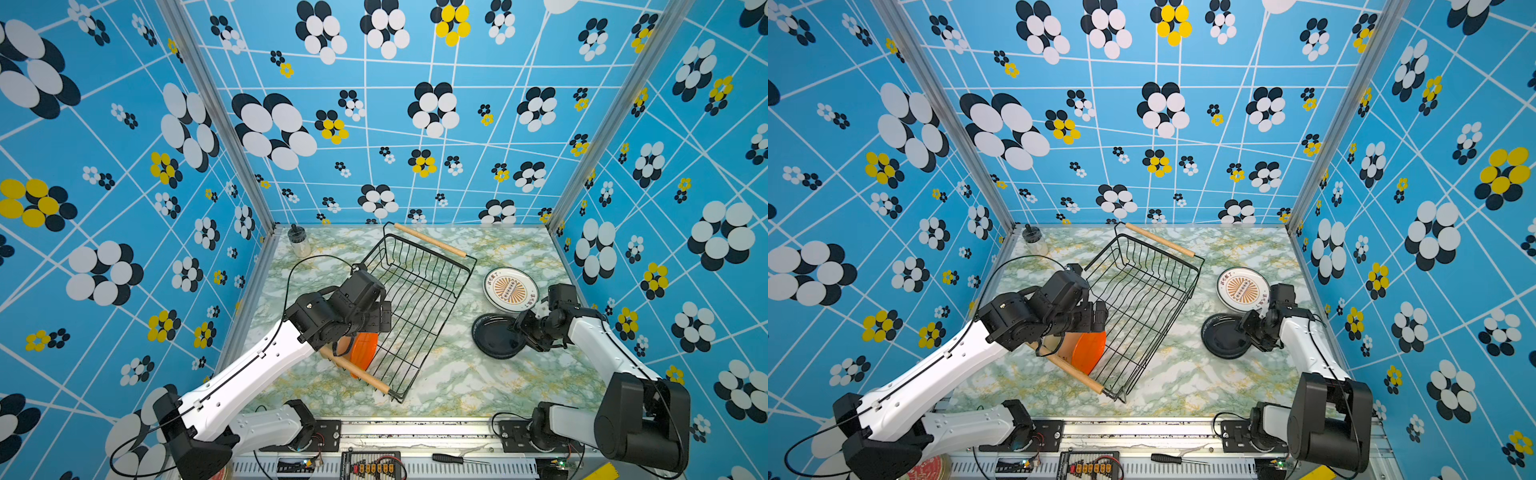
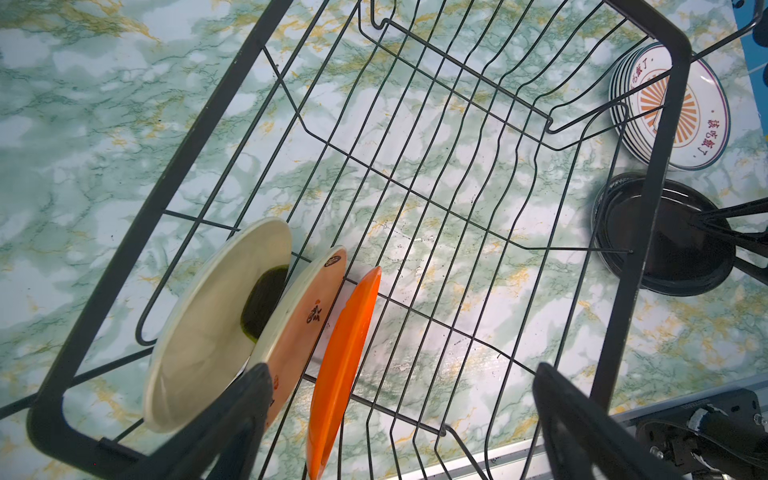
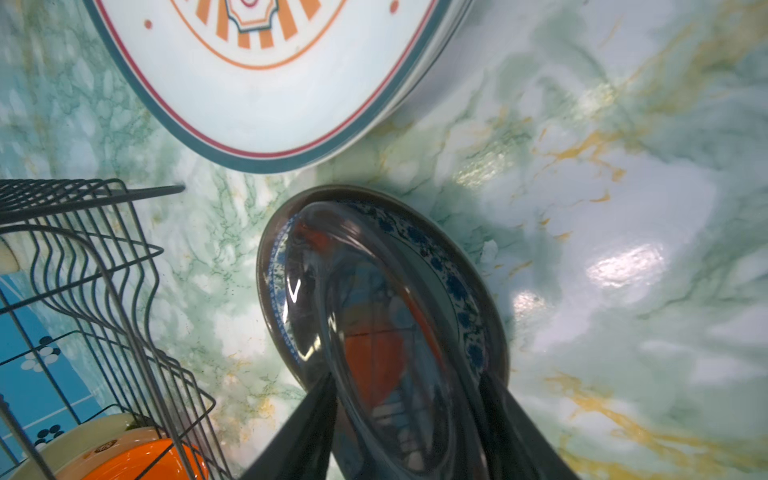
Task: Unload the plates from the dish rack
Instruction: 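Open the right gripper off the black plate while the left grasps the orange plate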
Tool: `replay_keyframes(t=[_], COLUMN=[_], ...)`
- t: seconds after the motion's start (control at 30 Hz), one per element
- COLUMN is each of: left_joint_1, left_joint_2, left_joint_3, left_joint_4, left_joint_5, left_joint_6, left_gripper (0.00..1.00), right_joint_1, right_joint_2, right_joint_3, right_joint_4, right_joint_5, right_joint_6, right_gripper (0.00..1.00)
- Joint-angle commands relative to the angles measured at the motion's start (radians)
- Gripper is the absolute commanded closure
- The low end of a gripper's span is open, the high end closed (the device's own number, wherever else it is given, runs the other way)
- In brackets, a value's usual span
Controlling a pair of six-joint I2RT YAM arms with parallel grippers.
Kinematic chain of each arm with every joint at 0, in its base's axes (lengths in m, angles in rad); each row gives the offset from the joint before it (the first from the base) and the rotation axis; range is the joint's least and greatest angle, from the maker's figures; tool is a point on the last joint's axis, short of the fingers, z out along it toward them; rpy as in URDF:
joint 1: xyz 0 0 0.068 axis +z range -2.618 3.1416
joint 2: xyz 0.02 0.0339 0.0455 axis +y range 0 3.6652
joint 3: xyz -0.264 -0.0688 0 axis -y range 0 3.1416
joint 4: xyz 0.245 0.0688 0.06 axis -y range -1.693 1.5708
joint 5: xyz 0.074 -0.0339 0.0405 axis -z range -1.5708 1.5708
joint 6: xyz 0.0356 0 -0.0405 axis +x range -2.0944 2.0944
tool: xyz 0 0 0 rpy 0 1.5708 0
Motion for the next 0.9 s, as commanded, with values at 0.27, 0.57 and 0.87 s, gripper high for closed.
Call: replay_keyframes(t=[0.27,0.57,0.87], left_joint_1=[0.006,0.006,0.005], left_joint_2=[0.037,0.056,0.116], left_joint_3=[0.000,0.004,0.033], left_joint_4=[-0.011,-0.021,-0.092], left_joint_5=[0.005,0.022,0.049], left_joint_6=[0.003,0.016,0.065], left_gripper=[0.01,0.01,0.01], right_joint_1=[-0.002,0.021,0.031], right_joint_2=[0.019,0.039,0.042], right_joint_3=[0.022,0.053,0.060], right_joint_4=[-0.050,-0.070,-0.077], right_joint_5=[0.088,0.111,0.141], right_joint_6=[-0.038,-0.042,-0.033], right_gripper=[0.40,0.37,0.16])
